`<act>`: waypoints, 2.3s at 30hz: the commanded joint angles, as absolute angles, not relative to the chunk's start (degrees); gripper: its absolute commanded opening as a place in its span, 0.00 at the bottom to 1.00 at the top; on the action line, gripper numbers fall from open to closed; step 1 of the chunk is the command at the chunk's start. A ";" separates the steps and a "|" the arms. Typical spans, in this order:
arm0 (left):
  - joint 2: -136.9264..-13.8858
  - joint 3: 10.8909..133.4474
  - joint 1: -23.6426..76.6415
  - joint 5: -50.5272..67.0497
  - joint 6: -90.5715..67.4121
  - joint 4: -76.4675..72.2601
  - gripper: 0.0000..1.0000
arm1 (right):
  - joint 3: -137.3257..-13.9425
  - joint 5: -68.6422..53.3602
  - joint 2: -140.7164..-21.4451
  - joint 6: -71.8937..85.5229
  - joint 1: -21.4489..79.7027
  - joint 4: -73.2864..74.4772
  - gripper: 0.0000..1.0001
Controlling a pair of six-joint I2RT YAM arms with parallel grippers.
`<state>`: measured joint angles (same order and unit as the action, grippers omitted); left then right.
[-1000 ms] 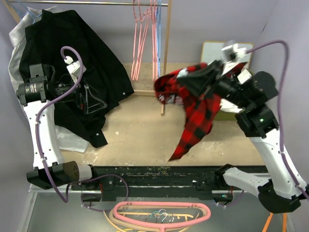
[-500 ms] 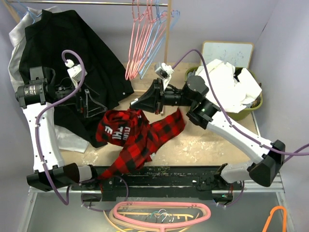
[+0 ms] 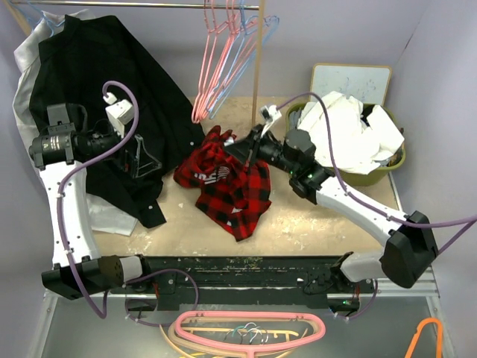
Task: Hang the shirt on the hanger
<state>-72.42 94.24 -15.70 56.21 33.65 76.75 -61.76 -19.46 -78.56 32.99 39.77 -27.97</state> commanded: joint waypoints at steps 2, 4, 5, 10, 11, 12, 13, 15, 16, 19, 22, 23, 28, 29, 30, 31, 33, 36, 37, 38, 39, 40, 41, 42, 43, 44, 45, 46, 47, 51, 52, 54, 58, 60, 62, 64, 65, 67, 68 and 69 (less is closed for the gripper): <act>-72.55 89.36 -14.31 52.90 33.57 73.84 0.99 | -49.23 -15.09 -69.96 29.86 38.36 -23.47 0.00; -72.37 86.57 -12.91 49.90 33.46 72.75 0.99 | -43.08 -17.59 -66.83 28.87 38.35 -21.44 0.00; -72.32 85.10 -11.85 48.12 33.03 71.62 0.99 | -40.41 -19.59 -65.44 28.23 38.38 -21.96 0.00; -72.28 79.36 -6.61 40.72 29.51 66.84 0.99 | -30.69 -23.97 -62.00 37.19 38.94 -21.87 0.00; -72.39 78.82 -5.68 40.48 29.17 66.21 0.99 | -27.96 -22.62 -61.45 40.27 39.12 -23.29 0.00; -72.55 78.35 -5.03 40.18 28.87 65.72 0.99 | -26.07 -21.60 -60.71 42.22 39.22 -24.31 0.00; -72.82 78.04 -4.37 39.57 28.57 65.32 0.99 | -24.65 -20.55 -60.58 43.60 39.28 -24.96 0.00; -73.46 77.87 -3.53 38.44 28.02 64.71 0.99 | -24.01 -18.31 -61.66 43.61 39.25 -22.14 0.00; -73.58 77.73 -3.25 38.27 27.81 64.68 0.99 | -24.38 -18.05 -63.05 42.78 39.30 -19.80 0.00; -73.33 77.57 -2.78 39.18 27.77 64.64 0.99 | -25.38 -21.38 -68.85 40.87 40.23 -16.98 0.00; -72.88 76.70 -2.36 40.48 27.78 64.36 0.99 | -25.64 -22.53 -72.02 40.47 43.04 -18.97 0.00; -72.84 76.46 -2.17 40.61 27.65 64.36 0.99 | -26.06 -22.93 -72.58 40.18 44.07 -20.16 0.00; -71.72 75.34 -2.02 40.40 27.19 63.92 0.99 | -30.73 -25.95 -78.92 36.42 49.72 -22.99 0.00; -71.47 75.14 -2.02 40.66 27.10 63.88 0.99 | -31.64 -26.93 -80.55 35.79 51.07 -23.99 0.00; -71.38 74.95 -2.02 40.89 27.00 63.88 0.99 | -32.49 -27.58 -82.00 35.31 52.38 -24.85 0.00; -71.40 74.90 -2.02 41.00 26.96 64.02 0.99 | -33.23 -28.24 -83.21 34.70 53.48 -25.55 0.00; -71.45 74.60 -2.07 40.82 26.98 63.95 0.99 | -34.82 -30.39 -85.60 33.06 55.09 -26.42 0.00; -72.04 74.04 -1.83 40.66 27.17 63.80 0.99 | -35.38 -33.64 -85.28 30.82 55.55 -27.52 0.00; -72.66 74.19 -1.38 41.01 27.64 64.27 0.99 | -35.65 -32.70 -83.77 30.07 55.55 -26.54 0.08; -73.42 74.61 -0.52 41.18 28.27 64.94 0.99 | -35.88 -31.56 -81.62 29.50 55.55 -24.36 0.23; -74.29 75.15 0.88 40.48 28.71 65.44 0.99 | -36.03 -29.20 -78.82 29.29 55.55 -22.70 0.40; -75.19 75.49 2.83 38.93 28.75 65.74 0.99 | -36.41 -23.94 -75.33 28.65 55.55 -19.97 0.62; -76.12 75.65 5.43 36.45 28.30 65.65 0.99 | -36.64 -16.99 -71.41 28.50 55.52 -18.33 0.94; -76.72 75.79 8.00 34.37 27.83 65.35 0.99 | -36.22 -11.02 -67.12 29.35 55.54 -17.21 0.99; -77.36 76.03 10.52 32.91 27.58 65.12 0.99 | -35.53 -5.72 -63.34 31.23 55.44 -17.44 1.00; -77.90 76.60 12.99 32.13 27.47 65.19 0.99 | -35.43 0.30 -59.93 31.89 55.38 -15.35 1.00; -78.30 77.36 15.08 31.75 27.52 65.27 0.99 | -35.70 5.23 -56.79 32.39 55.37 -13.25 1.00; -78.72 78.29 17.22 31.61 27.54 65.42 0.99 | -35.96 11.30 -54.32 33.45 55.37 -10.57 1.00; -79.28 79.52 19.27 31.54 27.66 65.68 0.99 | -36.81 18.20 -52.09 36.20 55.37 -6.36 1.00; -83.84 85.83 28.09 30.01 28.34 68.03 0.99 | -40.21 38.49 -47.01 49.41 55.43 9.80 1.00; -85.44 87.02 30.43 28.96 28.41 68.36 0.99 | -40.70 41.58 -47.02 52.70 55.41 14.06 1.00; -88.37 88.20 34.88 25.39 27.57 66.46 0.99 | -41.01 43.26 -49.74 56.35 55.37 18.41 1.00; -93.71 88.08 36.45 17.80 22.95 56.18 0.99 | -41.08 35.07 -59.10 62.22 55.34 21.17 1.00; -98.43 89.60 36.05 15.70 21.17 55.47 0.99 | -39.47 31.48 -62.70 63.62 55.28 18.44 1.00; -103.96 91.30 35.32 17.04 20.52 56.33 0.99 | -37.10 29.90 -64.43 63.77 55.28 13.88 1.00; -106.35 90.67 34.99 17.73 20.34 55.34 0.99 | -35.21 29.45 -65.21 62.63 55.16 9.31 1.00; -107.38 90.21 34.98 17.94 20.46 54.88 0.99 | -34.37 28.81 -65.47 61.54 54.93 5.99 0.97; -108.93 89.74 34.90 18.75 20.46 54.59 0.99 | -33.22 27.59 -66.18 61.07 54.36 3.39 0.83; -109.66 89.58 34.89 19.05 20.40 54.54 0.96 | -32.59 26.72 -66.38 60.50 54.18 1.96 0.72; -110.20 89.30 34.85 19.19 20.25 54.57 0.83 | -31.95 25.82 -66.44 60.29 54.15 0.76 0.57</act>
<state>-110.50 89.14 34.83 18.50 21.61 56.23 -33.12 28.25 -66.50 59.90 54.76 9.91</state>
